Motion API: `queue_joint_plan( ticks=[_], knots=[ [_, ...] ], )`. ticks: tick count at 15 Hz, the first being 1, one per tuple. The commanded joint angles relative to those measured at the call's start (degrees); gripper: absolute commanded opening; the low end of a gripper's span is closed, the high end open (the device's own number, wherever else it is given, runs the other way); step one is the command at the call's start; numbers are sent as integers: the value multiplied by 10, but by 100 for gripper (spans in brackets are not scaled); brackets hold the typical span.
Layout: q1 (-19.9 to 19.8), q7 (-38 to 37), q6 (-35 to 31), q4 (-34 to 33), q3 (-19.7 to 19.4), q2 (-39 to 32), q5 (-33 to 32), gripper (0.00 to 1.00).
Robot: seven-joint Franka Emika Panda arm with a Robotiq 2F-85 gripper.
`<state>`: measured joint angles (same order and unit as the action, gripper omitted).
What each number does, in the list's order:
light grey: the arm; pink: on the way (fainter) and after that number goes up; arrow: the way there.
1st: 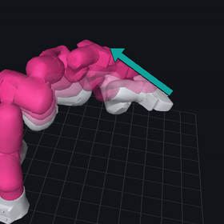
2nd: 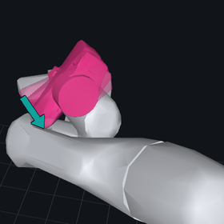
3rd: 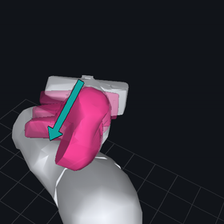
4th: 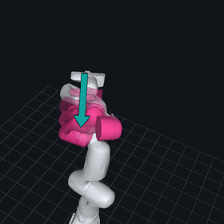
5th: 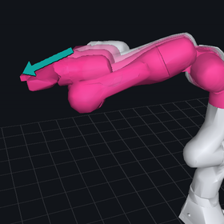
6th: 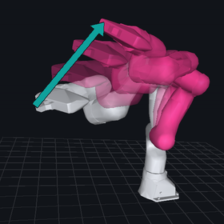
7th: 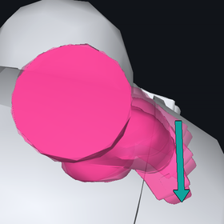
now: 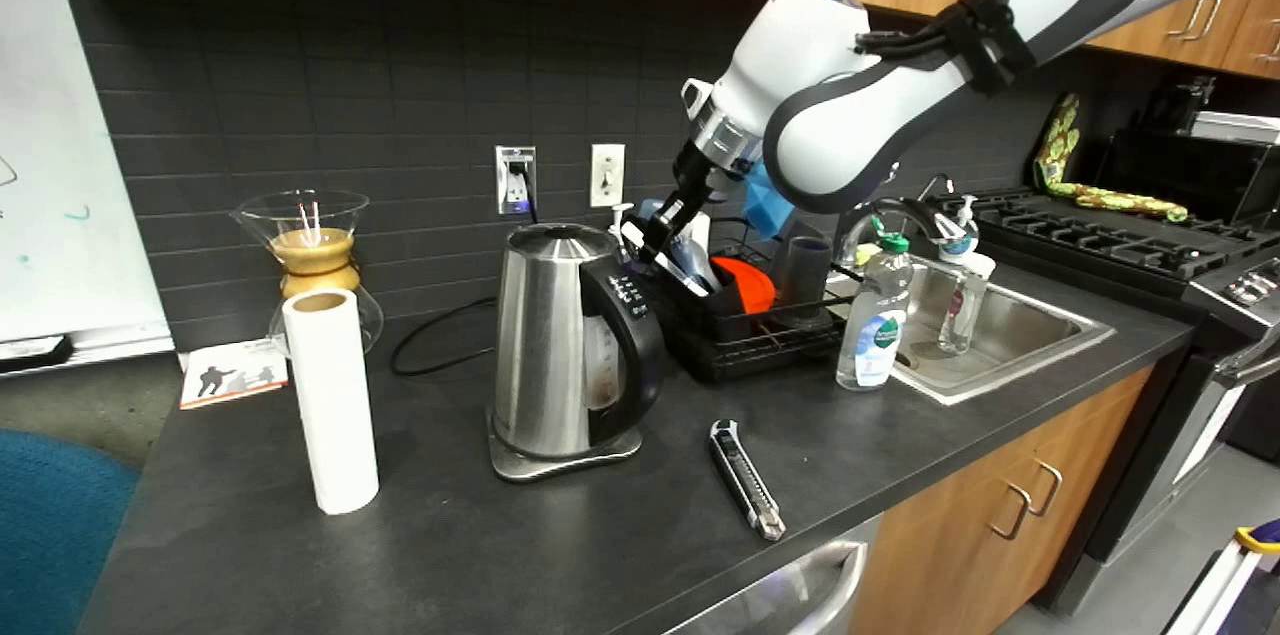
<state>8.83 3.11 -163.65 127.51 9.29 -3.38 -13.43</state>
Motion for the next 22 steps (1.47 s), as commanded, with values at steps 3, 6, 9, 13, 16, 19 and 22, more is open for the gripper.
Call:
queue_joint_plan(
  ticks=[3, 6, 9, 13, 16, 19, 22],
  knots=[
    [0, -1, -11, 10, -8, 9, -1, 0],
    [-1, -4, -11, 12, -11, 13, -2, 0],
    [-2, 0, -7, 10, -11, 16, 1, 0],
    [-4, 3, -7, 14, -11, 31, 5, 0],
    [-4, 4, -7, 20, -10, 48, 8, 0],
    [-5, 2, -8, 30, -10, 65, 8, 0],
    [-4, 6, -8, 41, -9, 76, 14, 27]
  ],
)
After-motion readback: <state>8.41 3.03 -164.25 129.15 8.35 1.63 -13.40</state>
